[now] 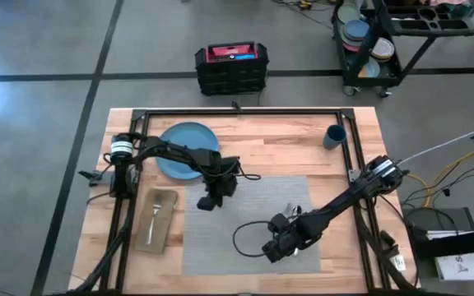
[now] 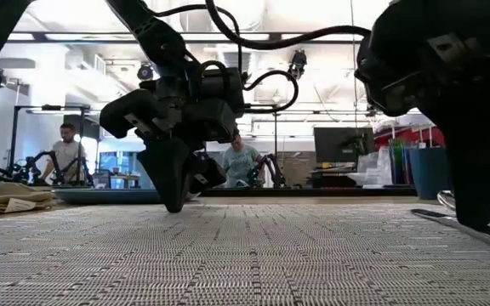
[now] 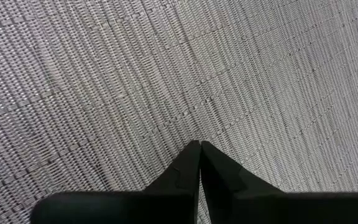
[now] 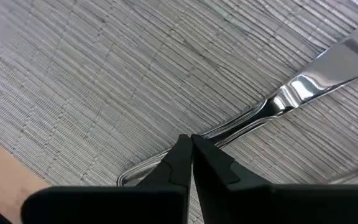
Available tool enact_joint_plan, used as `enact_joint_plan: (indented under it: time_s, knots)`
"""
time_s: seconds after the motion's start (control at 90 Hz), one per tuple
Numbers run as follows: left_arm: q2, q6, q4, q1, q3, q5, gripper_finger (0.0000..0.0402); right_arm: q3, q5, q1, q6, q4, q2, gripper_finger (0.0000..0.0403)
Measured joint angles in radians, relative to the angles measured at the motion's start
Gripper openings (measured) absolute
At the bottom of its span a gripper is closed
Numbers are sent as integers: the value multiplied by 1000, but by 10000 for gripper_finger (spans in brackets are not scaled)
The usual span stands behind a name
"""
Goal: Set table place
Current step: Put the silver table knife to the left of the silver spoon on the gray table mat
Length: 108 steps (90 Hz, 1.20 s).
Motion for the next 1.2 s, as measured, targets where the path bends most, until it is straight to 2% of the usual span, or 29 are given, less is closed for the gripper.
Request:
enact_joint_plan:
  time_s: [0.189, 0.322, 0.467, 0.578, 0.678, 0.767, 0.867, 0.989, 1.1, 1.2]
  knots:
    - [0, 0, 0, 0, 0, 1, 1, 0, 27, 5, 34, -9, -3, 0]
    - [0, 0, 0, 1, 0, 1, 1, 0, 122, 6, 75, -50, -18, 0]
    - [0, 0, 1, 2, 0, 1, 1, 1, 230, 5, 188, -125, -55, 0]
    - [0, 0, 1, 2, 0, 2, 1, 0, 280, 4, 226, -145, -82, 0]
    - [0, 0, 2, 3, 0, 12, 1, -2, 277, 2, 230, -143, -99, 0]
    - [0, 0, 2, 3, 0, 14, 1, -7, 230, 2, 244, -164, -105, 0]
    - [0, 0, 3, 4, -1, 18, 1, -12, 179, 2, 276, -217, -111, 0]
    - [0, 3, 3, 5, -1, 20, 1, -22, 181, -1, 331, -304, -117, 0]
    - [0, 3, 6, 5, -1, 22, 1, -48, 192, -28, 315, -284, -134, 0]
    - [0, 3, 7, 5, -1, 23, 1, -64, 182, -58, 231, -205, -142, 0]
